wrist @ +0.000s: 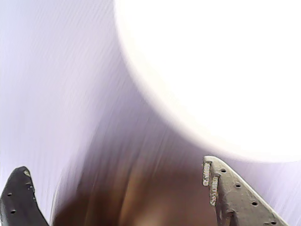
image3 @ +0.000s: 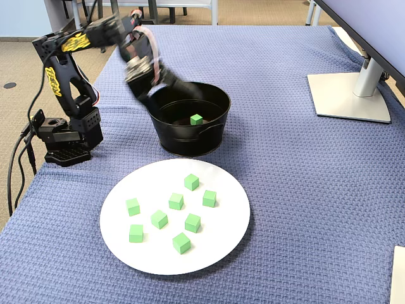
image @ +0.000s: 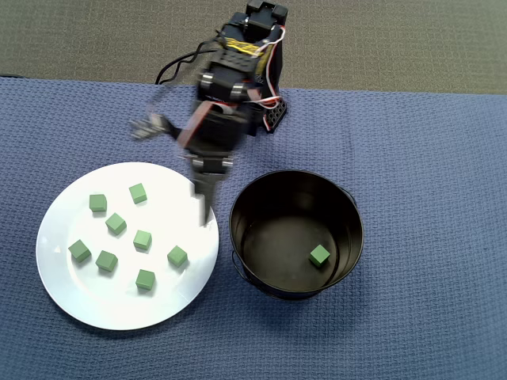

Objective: Pick up the green cubes from the white plate and place them in the black recipient

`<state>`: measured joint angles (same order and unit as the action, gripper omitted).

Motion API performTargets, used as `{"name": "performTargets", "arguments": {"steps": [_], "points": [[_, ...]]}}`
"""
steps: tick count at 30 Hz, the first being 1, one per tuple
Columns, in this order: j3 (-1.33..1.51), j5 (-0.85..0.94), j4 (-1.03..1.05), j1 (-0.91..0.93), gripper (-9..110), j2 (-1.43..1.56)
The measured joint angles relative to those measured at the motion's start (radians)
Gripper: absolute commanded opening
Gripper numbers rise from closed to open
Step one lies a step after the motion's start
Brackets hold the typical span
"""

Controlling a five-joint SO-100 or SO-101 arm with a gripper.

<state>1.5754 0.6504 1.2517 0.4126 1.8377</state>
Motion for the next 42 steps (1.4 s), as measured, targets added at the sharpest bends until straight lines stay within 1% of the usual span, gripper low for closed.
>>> {"name": "performTargets", "arguments": {"steps": [4, 10, 13, 17, 23, 26, 34, 42], "points": [[0.101, 0.153, -0.067, 0.124, 38, -0.011], [0.219, 0.393, -0.086, 0.222, 36, -0.011], [0.284, 0.506, -0.140, 0.273, 35, -0.015], [0.324, 0.632, -0.173, 0.311, 33, -0.043], [0.341, 0.807, -0.241, 0.400, 32, -0.101], [0.347, 0.841, -0.285, 0.414, 32, -0.152], [0.347, 0.841, -0.350, 0.456, 32, -0.273], [0.347, 0.830, -0.371, 0.456, 27, -0.311]]}}
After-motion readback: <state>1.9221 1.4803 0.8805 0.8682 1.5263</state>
